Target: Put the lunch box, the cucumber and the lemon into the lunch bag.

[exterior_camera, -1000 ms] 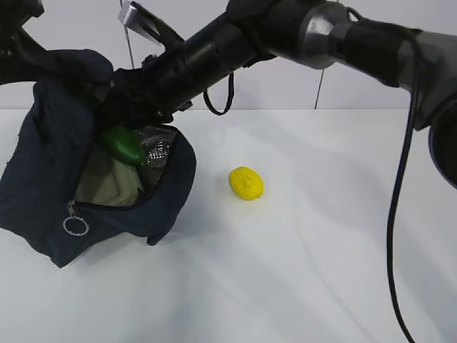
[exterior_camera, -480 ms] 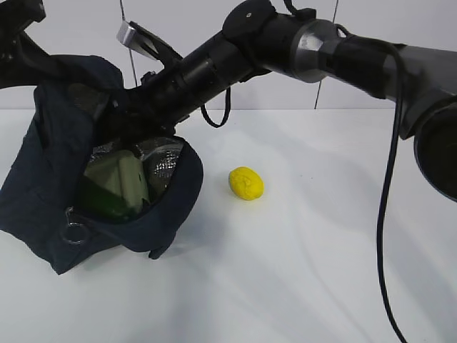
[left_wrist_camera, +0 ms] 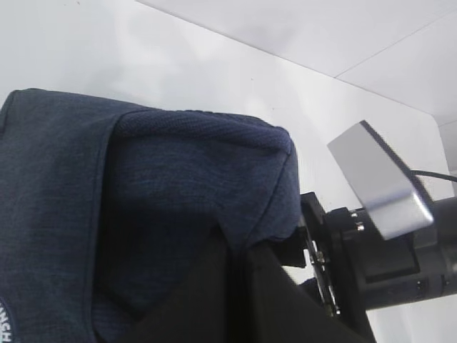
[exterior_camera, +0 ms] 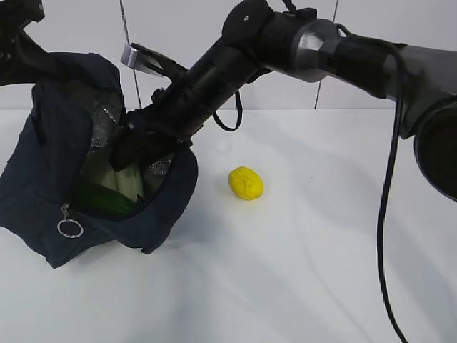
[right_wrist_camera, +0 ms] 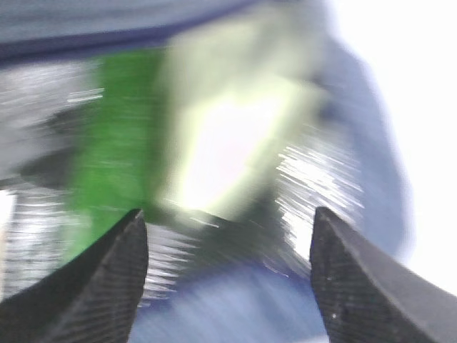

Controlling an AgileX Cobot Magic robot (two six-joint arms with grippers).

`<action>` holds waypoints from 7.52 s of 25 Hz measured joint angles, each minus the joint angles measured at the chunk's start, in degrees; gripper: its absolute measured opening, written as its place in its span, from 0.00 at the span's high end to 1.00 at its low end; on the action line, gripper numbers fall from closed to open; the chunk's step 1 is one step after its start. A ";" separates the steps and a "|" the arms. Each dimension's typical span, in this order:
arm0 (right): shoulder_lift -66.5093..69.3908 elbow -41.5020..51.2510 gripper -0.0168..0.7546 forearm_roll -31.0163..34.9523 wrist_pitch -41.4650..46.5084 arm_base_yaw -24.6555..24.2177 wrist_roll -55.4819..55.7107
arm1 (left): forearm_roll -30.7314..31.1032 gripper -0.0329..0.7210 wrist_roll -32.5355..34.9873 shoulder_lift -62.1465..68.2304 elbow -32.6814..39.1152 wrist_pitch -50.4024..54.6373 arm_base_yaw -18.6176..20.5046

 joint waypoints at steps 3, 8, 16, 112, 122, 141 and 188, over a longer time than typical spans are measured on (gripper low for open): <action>0.00 -1.44 0.27 -4.66 0.45 -0.62 1.75 | 0.85 0.96 0.00 0.00 0.00 0.00 0.00; -0.45 -6.08 0.28 -14.72 0.62 -2.09 7.33 | 1.20 0.96 0.00 0.00 0.00 0.00 0.00; -5.53 -8.37 0.29 -37.13 1.23 -2.31 13.22 | 1.34 0.96 0.00 0.00 0.00 -0.13 0.00; -0.32 0.03 0.45 -47.44 0.98 -2.44 17.97 | 2.98 0.96 0.08 0.00 0.00 -0.40 0.00; -6.25 0.03 0.45 -32.13 0.98 -2.44 19.09 | 3.88 0.96 0.08 0.00 0.00 -0.40 0.00; -6.58 0.03 0.45 -3.28 1.08 0.58 11.39 | 4.09 0.96 0.08 0.99 0.00 -2.78 0.00; -2.31 -7.32 0.30 -28.33 1.46 1.09 25.21 | 3.00 0.96 0.12 0.99 0.00 -0.89 0.00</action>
